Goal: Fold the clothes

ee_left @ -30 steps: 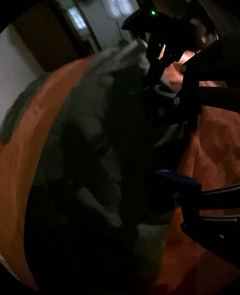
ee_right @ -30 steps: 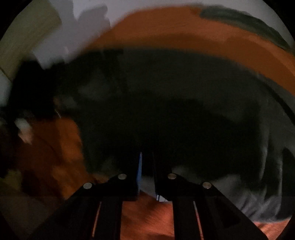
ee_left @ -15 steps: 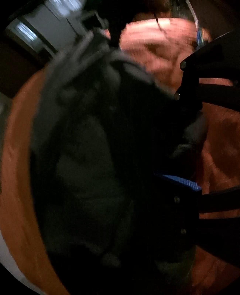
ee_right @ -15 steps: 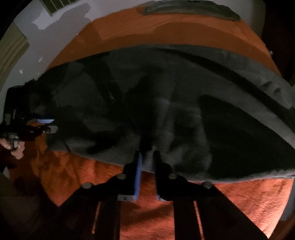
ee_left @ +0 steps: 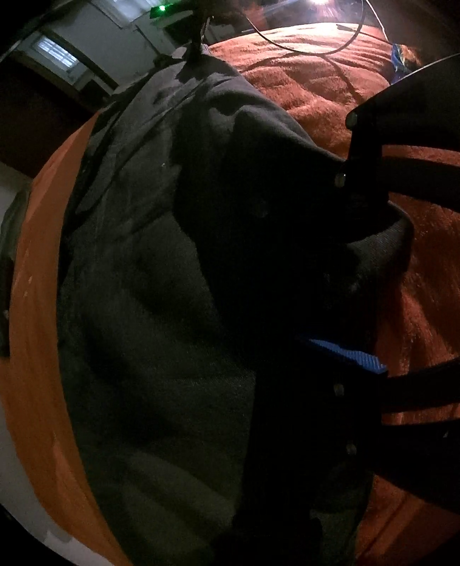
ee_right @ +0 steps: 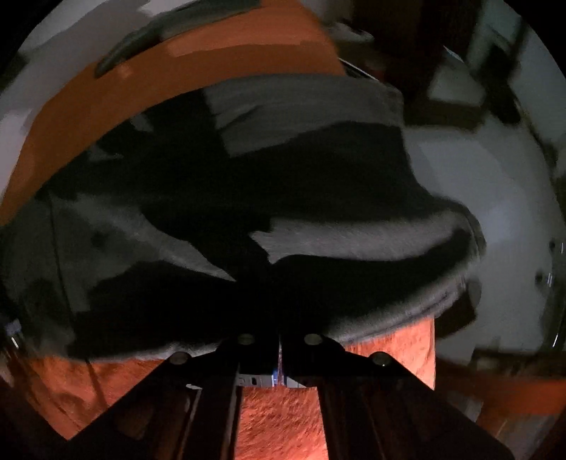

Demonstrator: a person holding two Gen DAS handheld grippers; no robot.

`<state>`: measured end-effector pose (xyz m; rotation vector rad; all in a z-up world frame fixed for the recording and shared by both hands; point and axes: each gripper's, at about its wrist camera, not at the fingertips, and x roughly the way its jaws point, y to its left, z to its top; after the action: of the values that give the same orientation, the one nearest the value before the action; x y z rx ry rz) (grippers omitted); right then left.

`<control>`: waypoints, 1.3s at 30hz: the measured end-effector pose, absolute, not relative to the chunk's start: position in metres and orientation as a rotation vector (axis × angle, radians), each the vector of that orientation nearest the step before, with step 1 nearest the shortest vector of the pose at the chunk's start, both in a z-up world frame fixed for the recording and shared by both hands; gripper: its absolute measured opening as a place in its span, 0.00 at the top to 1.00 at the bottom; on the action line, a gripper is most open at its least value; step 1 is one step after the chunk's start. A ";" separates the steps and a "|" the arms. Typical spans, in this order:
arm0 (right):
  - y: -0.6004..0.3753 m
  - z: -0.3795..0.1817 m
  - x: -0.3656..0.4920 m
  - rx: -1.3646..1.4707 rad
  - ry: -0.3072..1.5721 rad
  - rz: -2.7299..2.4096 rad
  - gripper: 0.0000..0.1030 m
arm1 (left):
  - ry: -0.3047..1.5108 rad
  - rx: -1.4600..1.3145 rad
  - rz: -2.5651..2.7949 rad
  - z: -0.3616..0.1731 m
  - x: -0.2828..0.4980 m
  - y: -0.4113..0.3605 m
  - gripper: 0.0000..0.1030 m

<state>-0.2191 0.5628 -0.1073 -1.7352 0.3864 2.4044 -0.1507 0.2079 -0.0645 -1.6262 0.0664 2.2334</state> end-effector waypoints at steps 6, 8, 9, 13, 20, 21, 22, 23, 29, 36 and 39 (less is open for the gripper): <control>0.579 -0.060 -0.233 -1.570 0.430 2.496 0.44 | -0.008 -1.642 2.222 -0.074 -0.133 0.198 0.38; 0.599 -0.041 -0.248 -1.487 0.382 2.512 0.35 | -0.047 -1.651 2.215 -0.076 -0.134 0.197 0.36; 0.608 -0.036 -0.260 -1.461 0.375 2.509 0.34 | -0.066 -1.658 2.211 -0.077 -0.136 0.197 0.35; 0.666 -0.058 -0.311 -1.478 0.509 2.383 0.34 | -0.112 -1.672 2.202 -0.082 -0.138 0.199 0.34; 0.684 -0.103 -0.363 -1.623 0.567 2.316 0.83 | -0.143 -1.687 2.201 -0.091 -0.137 0.217 0.30; 0.682 -0.106 -0.367 -1.639 0.588 2.311 0.97 | -0.145 -1.688 2.200 -0.090 -0.139 0.220 0.30; 0.679 -0.108 -0.369 -1.646 0.597 2.310 1.00 | -0.147 -1.688 2.200 -0.087 -0.141 0.227 0.30; 0.675 -0.107 -0.371 -1.637 0.573 2.312 1.00 | -0.148 -1.688 2.200 -0.084 -0.139 0.224 0.29; 0.659 -0.085 -0.365 -1.565 0.461 2.326 0.99 | -0.159 -1.681 2.197 -0.080 -0.136 0.213 0.28; 0.645 -0.087 -0.268 -1.598 0.597 2.174 0.48 | -0.203 -1.676 2.180 -0.081 -0.141 0.216 0.27; 0.663 -0.094 -0.213 -1.563 0.631 2.094 0.44 | -0.207 -1.668 2.171 -0.082 -0.143 0.218 0.27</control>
<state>-0.2127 0.6628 -0.0939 -1.5631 0.6307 2.0938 -0.1433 0.2178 -0.0816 -1.6680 -0.2069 2.1711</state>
